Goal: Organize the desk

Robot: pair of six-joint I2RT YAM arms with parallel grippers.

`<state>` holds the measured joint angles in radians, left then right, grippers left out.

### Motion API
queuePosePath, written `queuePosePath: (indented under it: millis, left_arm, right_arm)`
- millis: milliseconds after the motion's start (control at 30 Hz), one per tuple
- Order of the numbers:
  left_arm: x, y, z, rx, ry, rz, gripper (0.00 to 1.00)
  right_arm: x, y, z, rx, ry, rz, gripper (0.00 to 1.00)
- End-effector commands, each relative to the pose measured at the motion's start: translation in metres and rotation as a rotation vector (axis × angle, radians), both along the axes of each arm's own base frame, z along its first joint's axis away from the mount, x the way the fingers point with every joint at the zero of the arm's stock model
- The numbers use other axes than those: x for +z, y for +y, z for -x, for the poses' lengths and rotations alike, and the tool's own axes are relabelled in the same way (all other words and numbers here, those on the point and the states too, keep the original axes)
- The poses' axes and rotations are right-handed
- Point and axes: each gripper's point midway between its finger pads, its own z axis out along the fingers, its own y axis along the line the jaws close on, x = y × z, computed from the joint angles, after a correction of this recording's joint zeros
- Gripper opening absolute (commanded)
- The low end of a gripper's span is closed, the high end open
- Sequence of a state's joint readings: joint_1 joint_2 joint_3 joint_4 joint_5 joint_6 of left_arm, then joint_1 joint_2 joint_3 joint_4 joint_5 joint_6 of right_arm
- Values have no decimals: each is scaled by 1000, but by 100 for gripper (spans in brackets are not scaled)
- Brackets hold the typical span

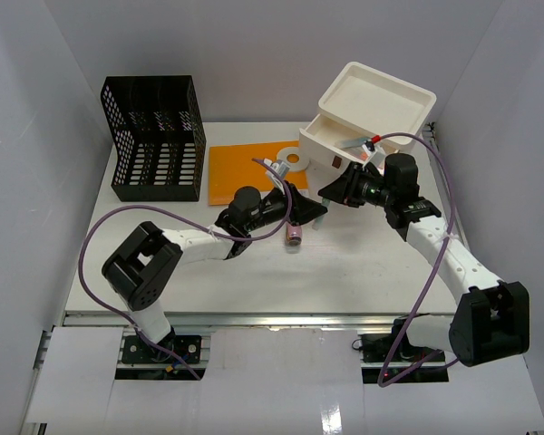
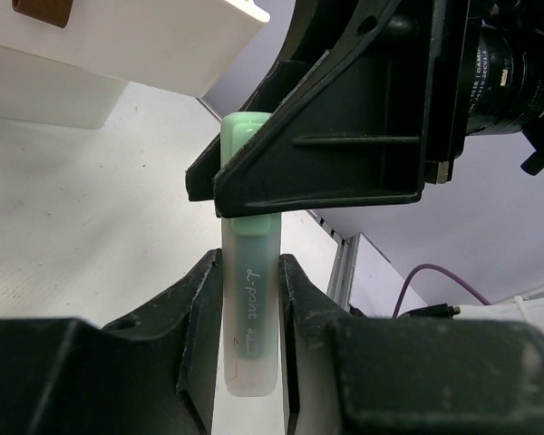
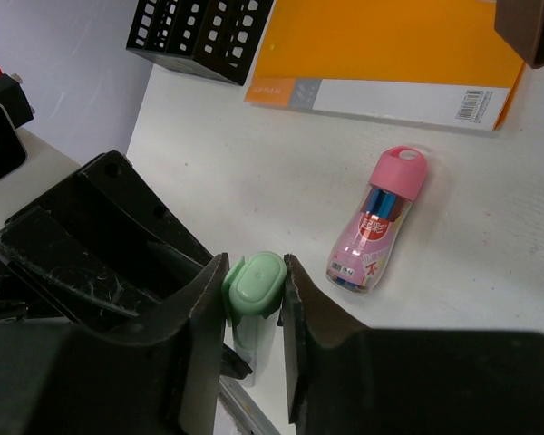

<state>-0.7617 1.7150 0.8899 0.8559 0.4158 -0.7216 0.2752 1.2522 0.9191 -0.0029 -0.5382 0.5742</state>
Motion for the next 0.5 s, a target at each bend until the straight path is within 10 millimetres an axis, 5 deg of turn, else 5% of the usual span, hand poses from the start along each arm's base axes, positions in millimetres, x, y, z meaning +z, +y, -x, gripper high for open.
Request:
queuePosePath:
  millis: [0,100,333,467]
  left_arm:
    - [22,-5,-2,5,-44,29,10]
    - [24,-4,-3,11,-48,24,21]
    - [40,12,-2,74,-96,3,92]
    - [50,30,4,118,-169,-48,98]
  right_arm:
    - [10,1,-2,19,-70,-6,18]
    - [14,0,-1,30,-88,-13,13]
    - [30,-5,-2,65,-205,38,8]
    - [60,-11,-17,60,-352,114,8]
